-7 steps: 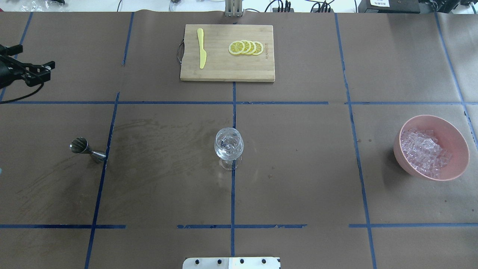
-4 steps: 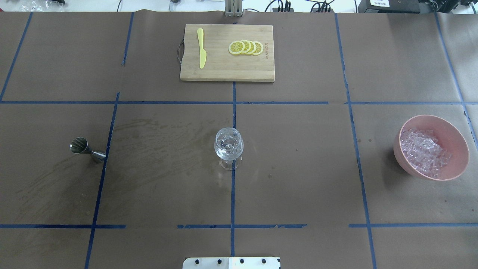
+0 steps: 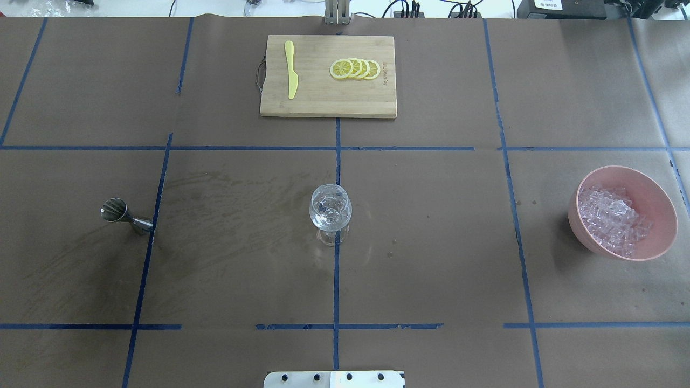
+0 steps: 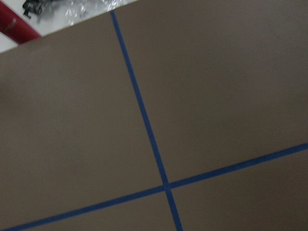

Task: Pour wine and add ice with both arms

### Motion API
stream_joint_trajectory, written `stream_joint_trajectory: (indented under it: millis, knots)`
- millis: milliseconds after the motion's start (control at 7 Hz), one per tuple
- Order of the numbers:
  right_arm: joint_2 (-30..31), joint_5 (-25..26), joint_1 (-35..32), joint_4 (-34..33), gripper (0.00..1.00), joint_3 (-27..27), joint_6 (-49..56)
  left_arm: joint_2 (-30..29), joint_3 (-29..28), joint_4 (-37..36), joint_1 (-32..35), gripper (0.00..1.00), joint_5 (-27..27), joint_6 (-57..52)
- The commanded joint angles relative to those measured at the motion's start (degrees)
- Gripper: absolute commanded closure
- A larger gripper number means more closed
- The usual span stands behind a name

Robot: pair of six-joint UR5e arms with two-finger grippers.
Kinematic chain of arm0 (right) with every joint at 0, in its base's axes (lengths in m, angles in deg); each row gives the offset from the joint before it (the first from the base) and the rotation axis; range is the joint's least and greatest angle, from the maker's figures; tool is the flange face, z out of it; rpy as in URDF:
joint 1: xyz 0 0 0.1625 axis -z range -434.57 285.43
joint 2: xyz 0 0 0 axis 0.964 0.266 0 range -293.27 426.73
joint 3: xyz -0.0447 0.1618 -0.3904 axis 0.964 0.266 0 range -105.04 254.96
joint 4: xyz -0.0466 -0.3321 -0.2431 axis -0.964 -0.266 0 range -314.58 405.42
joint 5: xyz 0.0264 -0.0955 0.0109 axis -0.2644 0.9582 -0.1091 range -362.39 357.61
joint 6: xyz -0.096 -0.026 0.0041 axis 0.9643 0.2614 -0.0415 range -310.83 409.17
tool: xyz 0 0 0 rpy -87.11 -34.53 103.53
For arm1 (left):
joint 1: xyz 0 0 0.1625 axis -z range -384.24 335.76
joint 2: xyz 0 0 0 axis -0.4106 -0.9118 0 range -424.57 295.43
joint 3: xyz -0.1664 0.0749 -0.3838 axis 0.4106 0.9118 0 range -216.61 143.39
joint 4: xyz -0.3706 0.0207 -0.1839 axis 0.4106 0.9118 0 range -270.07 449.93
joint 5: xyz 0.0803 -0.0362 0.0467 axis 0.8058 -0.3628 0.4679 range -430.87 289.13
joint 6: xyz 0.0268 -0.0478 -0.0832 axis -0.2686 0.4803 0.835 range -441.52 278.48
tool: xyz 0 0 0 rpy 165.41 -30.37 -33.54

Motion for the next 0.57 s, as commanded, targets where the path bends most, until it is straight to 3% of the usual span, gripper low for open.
stream_joint_trajectory:
  millis: [0, 143, 429]
  knots:
    - [-0.21, -0.18, 0.09, 0.00, 0.00, -0.21, -0.20, 4.26, 2.15, -6.37, 1.37, 0.00, -5.15, -0.14]
    - [-0.74, -0.36, 0.35, 0.17, 0.00, -0.56, -2.03, 5.59, 4.69, -6.20, 1.37, 0.00, -5.24, -0.05]
    - [-1.27, 2.86, 10.05, 3.39, 0.00, -6.52, -16.64, 4.82, 5.07, -6.02, 1.37, 0.00, -5.24, 0.04]
